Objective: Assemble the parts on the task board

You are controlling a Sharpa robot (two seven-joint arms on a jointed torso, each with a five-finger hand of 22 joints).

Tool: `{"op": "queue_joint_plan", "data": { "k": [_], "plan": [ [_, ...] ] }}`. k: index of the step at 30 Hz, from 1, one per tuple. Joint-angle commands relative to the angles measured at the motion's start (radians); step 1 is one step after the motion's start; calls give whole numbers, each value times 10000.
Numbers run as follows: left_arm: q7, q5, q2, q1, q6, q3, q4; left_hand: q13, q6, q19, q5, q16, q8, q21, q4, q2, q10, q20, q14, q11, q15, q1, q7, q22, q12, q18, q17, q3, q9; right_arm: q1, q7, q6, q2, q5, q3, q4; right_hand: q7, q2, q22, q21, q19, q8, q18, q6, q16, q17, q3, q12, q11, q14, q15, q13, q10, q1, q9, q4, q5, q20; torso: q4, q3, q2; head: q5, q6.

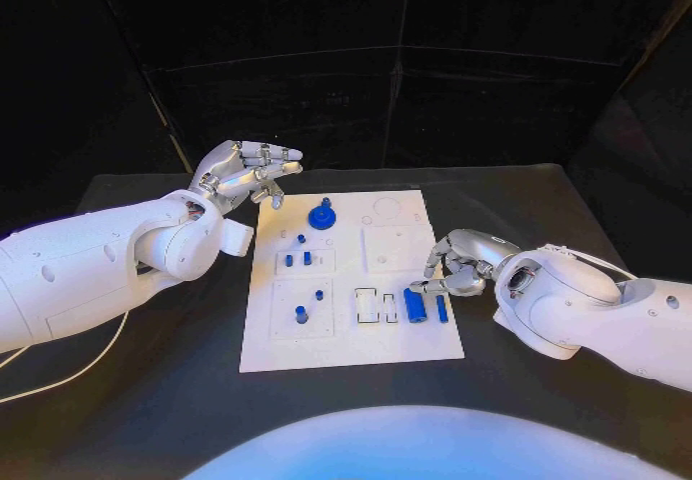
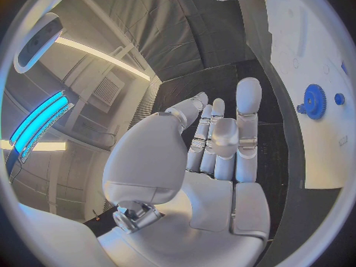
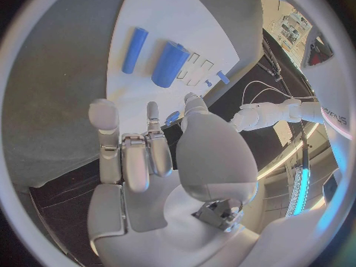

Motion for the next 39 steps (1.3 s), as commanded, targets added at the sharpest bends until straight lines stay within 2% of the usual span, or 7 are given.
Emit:
{"op": "queue_joint_plan", "data": {
  "k": [1, 5, 13, 22, 29, 36, 39],
  "plan": [
    [36, 18, -1, 15, 31, 4, 6, 16, -61, -17, 15, 23, 34, -29, 1, 30, -61, 24, -32, 7, 55, -16, 11, 7, 51, 56, -12, -6, 8, -57, -242, 563, 85, -335, -10, -22, -7, 10, 24, 54, 37, 51, -192, -70, 63, 2096, -12, 33, -9, 949, 28, 1093, 172, -12, 25, 48, -71, 9, 4, 0, -7, -12, -28],
    [37, 18, 1, 15, 39, 4, 5, 16, -61, -17, 15, 23, 34, -29, 1, 30, -61, 24, -32, 7, 55, -16, 11, 7, 51, 56, -12, -6, 8, -134, -347, 876, 212, -344, -15, -116, -15, 41, 42, 60, 35, 125, -195, -103, 59, 2088, -101, 17, -17, 947, 21, 1087, 162, -164, 66, 61, -163, 2, 5, -6, 2, -39, -30],
    [32, 18, 8, 15, 49, 4, 3, 16, -61, -17, 15, 23, 34, -29, 1, 30, -61, 24, -32, 7, 55, -16, 11, 7, 51, 56, -12, -6, 8, -228, -515, 1168, 403, -348, -21, -262, -20, 66, 52, 64, 35, 157, -197, -118, 59, 2090, -133, 17, -19, 947, 18, 1095, 165, -245, 83, 63, -182, 0, 4, -5, 2, -51, -57],
    [43, 18, 5, 15, 34, 3, -6, 16, -61, -17, 15, 23, 34, -29, 1, 30, -61, 24, -32, 7, 55, -16, 11, 7, 51, 56, -12, -6, 8, -286, -633, 1701, 575, -456, -27, -397, -28, 155, 55, 64, 30, 199, -197, -115, 54, 2077, -125, 11, -26, 944, 14, 1095, 163, -285, 105, 55, -189, -2, 8, -2, 3, -2, -85],
    [82, 18, -9, 15, -11, 3, -1, 20, -59, -17, 18, 33, 51, -30, 1, 39, -65, 25, -28, 4, 55, -14, 9, 7, 75, 58, -4, -2, 11, -306, -652, 1828, 640, -547, -30, -468, -55, 245, 43, 52, 10, 270, -194, -59, 39, 2040, -98, 17, -47, 936, 1, 1116, 174, -192, 138, 23, -226, -10, -12, -10, 5, 34, -95],
    [85, 18, -11, 15, -14, 3, 8, 21, -59, -17, 19, 35, 52, -30, 0, 41, -65, 25, -27, 3, 54, -12, 8, 8, 77, 58, 0, -1, 11, -311, -671, 1684, 715, -656, -32, -589, -100, 588, 94, 73, 18, 334, -200, 42, 45, 2062, -4, 36, -91, 940, -37, 1168, 212, 134, 172, -26, -245, -41, 18, -13, 6, 0, -88],
    [84, 18, -18, 15, -18, 3, 13, 21, -59, -17, 19, 35, 52, -30, 0, 41, -65, 25, -27, 3, 54, -12, 8, 8, 77, 58, 0, -1, 11, -312, -676, 1539, 726, -691, -32, -626, -114, 837, 124, 90, 30, 346, -205, 70, 53, 2083, 68, 57, -107, 945, -51, 1208, 241, 327, 180, -59, -227, -57, 8, -18, 3, 10, -82]
  ]
}}
